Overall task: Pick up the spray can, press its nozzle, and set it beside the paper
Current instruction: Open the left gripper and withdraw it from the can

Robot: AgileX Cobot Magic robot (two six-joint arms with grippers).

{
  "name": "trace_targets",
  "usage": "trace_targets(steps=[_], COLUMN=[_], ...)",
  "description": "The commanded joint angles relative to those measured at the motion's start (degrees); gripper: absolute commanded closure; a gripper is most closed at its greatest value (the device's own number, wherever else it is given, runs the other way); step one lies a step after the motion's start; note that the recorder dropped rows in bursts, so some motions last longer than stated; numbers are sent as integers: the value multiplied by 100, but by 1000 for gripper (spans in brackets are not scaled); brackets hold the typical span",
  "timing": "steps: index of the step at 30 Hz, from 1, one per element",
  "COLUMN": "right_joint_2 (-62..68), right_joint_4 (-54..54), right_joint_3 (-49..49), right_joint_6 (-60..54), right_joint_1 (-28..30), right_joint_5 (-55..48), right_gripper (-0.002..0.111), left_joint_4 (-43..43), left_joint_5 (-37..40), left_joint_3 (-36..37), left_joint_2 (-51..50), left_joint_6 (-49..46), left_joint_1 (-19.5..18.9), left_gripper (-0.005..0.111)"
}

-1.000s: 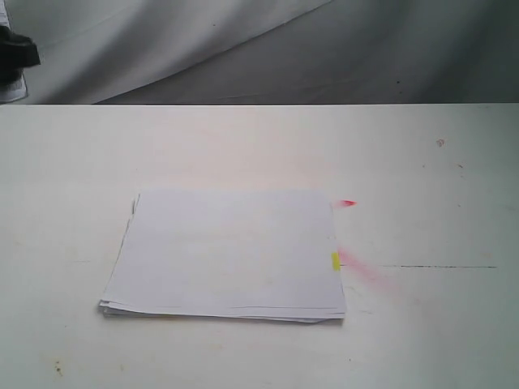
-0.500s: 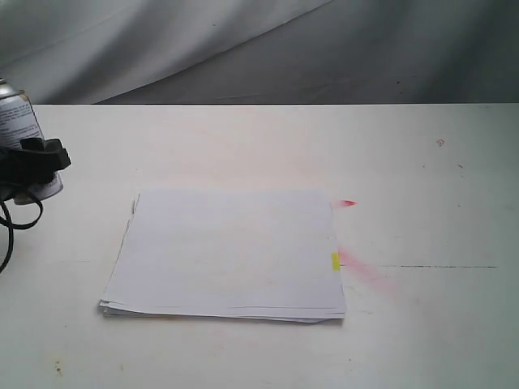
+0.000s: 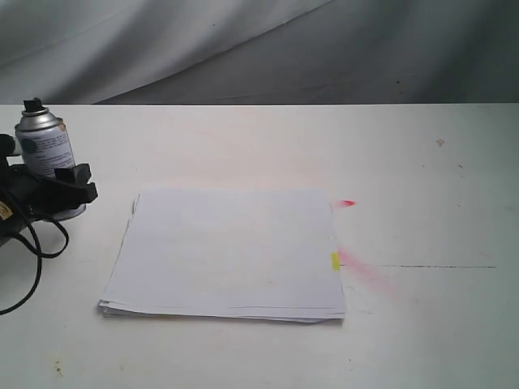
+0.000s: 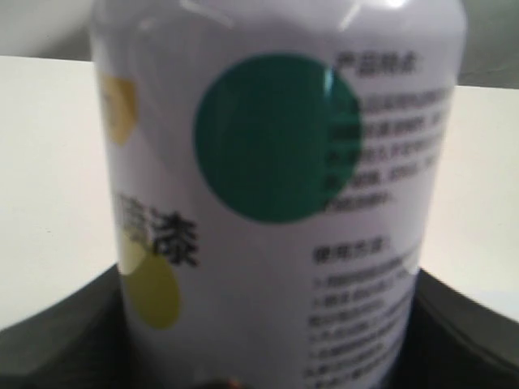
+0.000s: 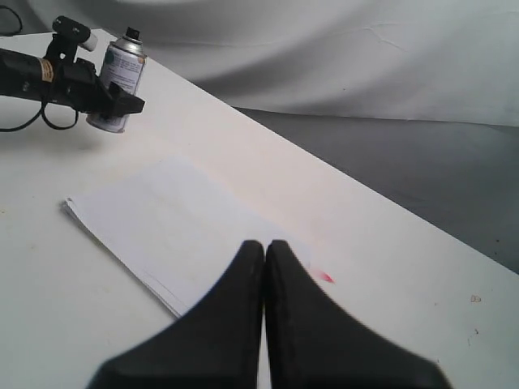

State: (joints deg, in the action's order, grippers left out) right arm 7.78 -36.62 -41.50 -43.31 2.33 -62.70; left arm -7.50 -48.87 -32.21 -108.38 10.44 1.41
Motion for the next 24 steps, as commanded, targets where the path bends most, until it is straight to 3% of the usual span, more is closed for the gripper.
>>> trace_targets(steps=[1,11,24], right_joint_2=[-28,-28,-28], right_joint_4=[5,5,5], right_joint_3=[34,34,34], right_joint_6=[10,10,10], right_joint_1=[35,35,35], right_joint_5=[56,56,56], right_gripper=[108,108,108], left_joint_4=[13,13,13], left_joint_5=[-843,-1854,-1895], left_joint_3=[-12,-61,-509], left_joint_2=[-333,-1152,-1584], left_joint_6=[-172,-353,-363], left_joint_1=[-13,-13,-13], left_gripper=[107,107,107])
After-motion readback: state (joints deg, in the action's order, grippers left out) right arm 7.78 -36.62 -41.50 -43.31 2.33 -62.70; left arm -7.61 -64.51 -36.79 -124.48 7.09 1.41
